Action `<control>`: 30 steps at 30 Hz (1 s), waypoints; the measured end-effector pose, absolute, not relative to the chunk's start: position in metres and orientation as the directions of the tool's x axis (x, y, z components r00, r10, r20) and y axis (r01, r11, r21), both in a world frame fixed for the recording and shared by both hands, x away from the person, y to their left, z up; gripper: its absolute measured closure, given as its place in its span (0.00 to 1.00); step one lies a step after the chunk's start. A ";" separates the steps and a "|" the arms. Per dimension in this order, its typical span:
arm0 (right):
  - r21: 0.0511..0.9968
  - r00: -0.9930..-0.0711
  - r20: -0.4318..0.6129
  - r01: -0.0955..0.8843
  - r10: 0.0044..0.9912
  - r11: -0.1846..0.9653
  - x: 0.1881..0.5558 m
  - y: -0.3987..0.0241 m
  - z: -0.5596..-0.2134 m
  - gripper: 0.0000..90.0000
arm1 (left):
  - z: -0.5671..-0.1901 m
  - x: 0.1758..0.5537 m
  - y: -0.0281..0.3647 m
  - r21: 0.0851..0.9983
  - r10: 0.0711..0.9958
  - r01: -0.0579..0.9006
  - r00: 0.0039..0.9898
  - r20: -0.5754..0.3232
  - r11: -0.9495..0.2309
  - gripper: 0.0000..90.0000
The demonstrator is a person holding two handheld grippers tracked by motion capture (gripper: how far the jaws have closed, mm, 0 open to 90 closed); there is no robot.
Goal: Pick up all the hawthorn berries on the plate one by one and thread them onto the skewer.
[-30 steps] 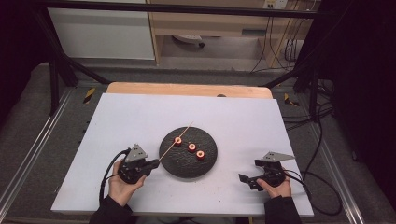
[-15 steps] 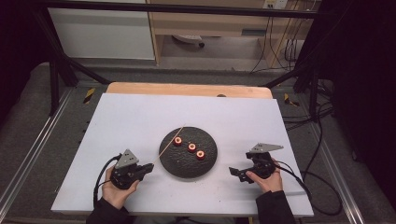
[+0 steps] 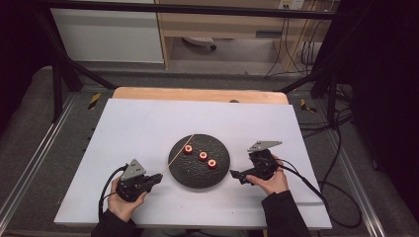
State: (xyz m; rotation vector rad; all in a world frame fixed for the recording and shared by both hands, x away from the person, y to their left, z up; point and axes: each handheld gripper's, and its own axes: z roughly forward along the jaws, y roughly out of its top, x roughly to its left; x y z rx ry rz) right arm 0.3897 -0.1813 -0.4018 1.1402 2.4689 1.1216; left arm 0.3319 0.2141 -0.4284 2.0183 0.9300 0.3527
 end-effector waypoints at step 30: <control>0.455 -0.746 0.085 0.619 0.661 0.640 0.447 -0.095 -0.391 0.21 | -0.431 0.333 0.216 0.801 0.721 0.482 0.686 -0.093 -0.355 0.98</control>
